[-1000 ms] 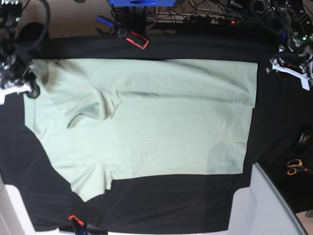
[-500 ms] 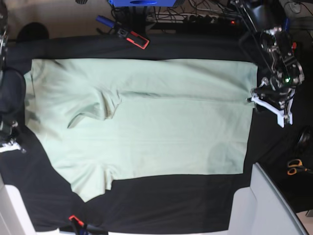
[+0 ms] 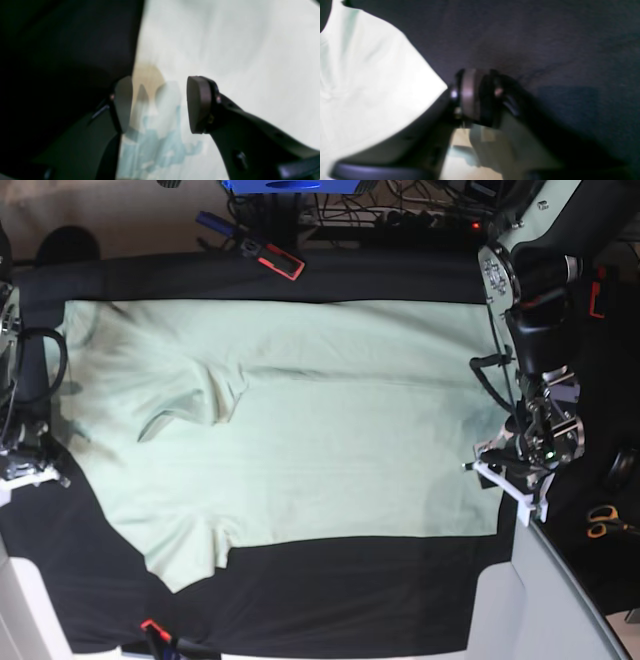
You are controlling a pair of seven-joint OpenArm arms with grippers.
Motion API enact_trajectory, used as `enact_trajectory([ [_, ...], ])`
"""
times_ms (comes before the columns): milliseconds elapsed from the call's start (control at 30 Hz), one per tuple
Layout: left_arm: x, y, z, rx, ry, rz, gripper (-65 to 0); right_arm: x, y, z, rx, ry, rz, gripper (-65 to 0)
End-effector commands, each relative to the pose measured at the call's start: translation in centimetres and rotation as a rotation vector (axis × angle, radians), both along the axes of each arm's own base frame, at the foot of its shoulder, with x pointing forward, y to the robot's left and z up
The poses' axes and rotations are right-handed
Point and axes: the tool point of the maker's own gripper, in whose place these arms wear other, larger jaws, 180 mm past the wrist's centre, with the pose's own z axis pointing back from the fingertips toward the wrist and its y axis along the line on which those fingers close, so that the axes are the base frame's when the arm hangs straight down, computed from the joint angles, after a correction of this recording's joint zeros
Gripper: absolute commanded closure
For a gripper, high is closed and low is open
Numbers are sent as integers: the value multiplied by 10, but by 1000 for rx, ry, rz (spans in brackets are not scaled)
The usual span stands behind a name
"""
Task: Fold the T-shirt properly
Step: 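Move both grippers to the shirt's opposite long edge, beside the hem and collar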
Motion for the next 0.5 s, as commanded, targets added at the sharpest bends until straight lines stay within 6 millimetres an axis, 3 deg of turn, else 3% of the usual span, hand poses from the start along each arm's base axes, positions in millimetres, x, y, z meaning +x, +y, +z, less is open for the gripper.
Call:
enact_trajectory([
  [0,15,11,15,8,-49,22,-348,19,-12,23,-15,-70,-15,-187],
  [67,17,11,6,-36,-38,52,-348,19,-11,22,-14,-70,-15,-200],
  [267,18,37,2,-59,-82,125,-359,21,-7,22,-9,-73,-8,-206],
  [333,19,46,6,-44,-99,132,-378,23,3,20,4,-73,0,-270],
  [400,22,51,13,-31,-116,134,-464,24,8,18,12,-74,3,-383],
  [467,25,56,19,-18,-126,132,-553,25,14,17,20,-75,8,-447],
])
